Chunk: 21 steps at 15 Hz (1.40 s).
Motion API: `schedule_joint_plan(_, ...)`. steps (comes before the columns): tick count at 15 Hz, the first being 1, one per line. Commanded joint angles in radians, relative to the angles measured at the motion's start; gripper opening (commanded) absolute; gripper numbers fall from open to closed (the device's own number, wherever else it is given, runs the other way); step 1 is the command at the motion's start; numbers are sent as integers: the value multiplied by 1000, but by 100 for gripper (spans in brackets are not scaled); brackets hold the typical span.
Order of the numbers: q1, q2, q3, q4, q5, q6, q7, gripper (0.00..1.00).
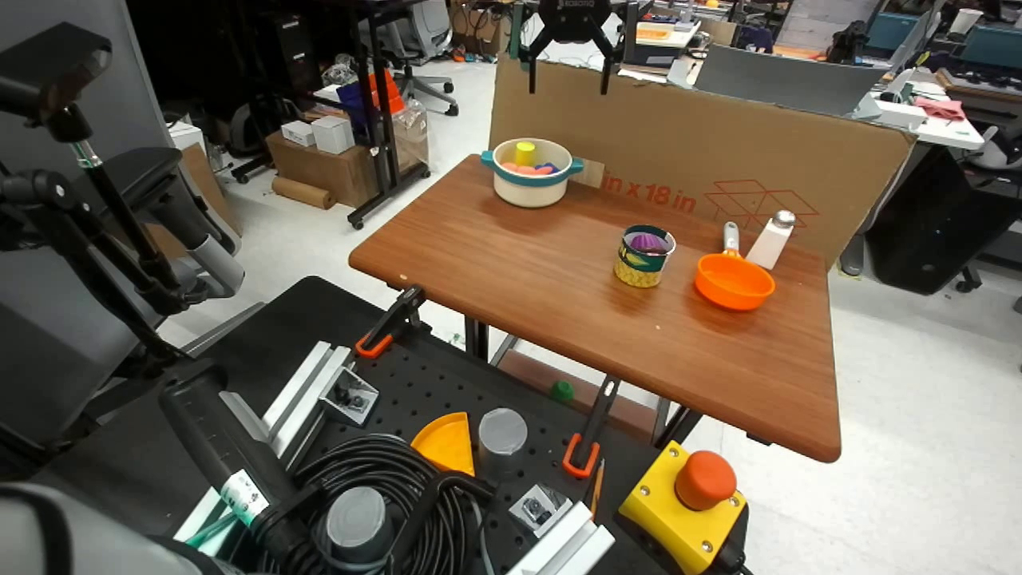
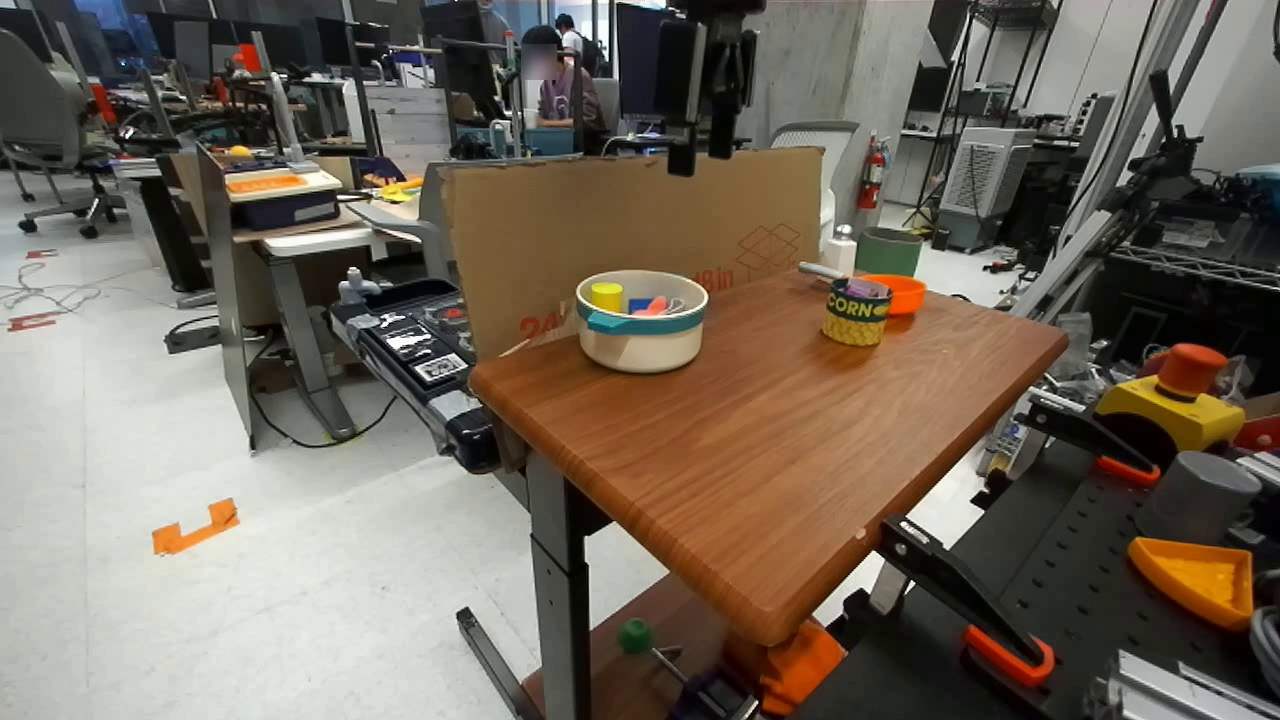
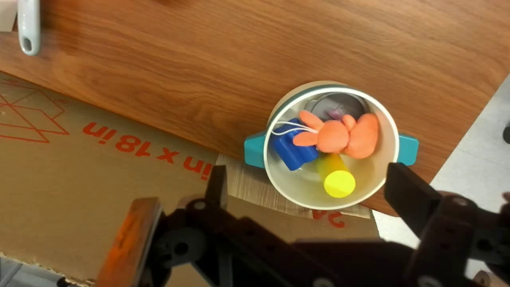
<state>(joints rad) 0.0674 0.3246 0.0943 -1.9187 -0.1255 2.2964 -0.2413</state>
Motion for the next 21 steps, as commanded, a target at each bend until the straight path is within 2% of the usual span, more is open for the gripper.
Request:
schedule_joint_plan(1, -5, 21, 7, -20, -1, 93, -43, 100)
schedule_joint_plan(5, -10, 63, 16, -49, 4, 228, -74, 100)
schedule_joint_plan(10, -26, 110, 47, -75, 15, 304, -151, 100)
schedule_joint_plan(15, -42, 138, 75, -82, 19, 310, -213, 100)
schedule_joint_plan(21, -80, 146, 116, -90, 41, 265, -301, 100)
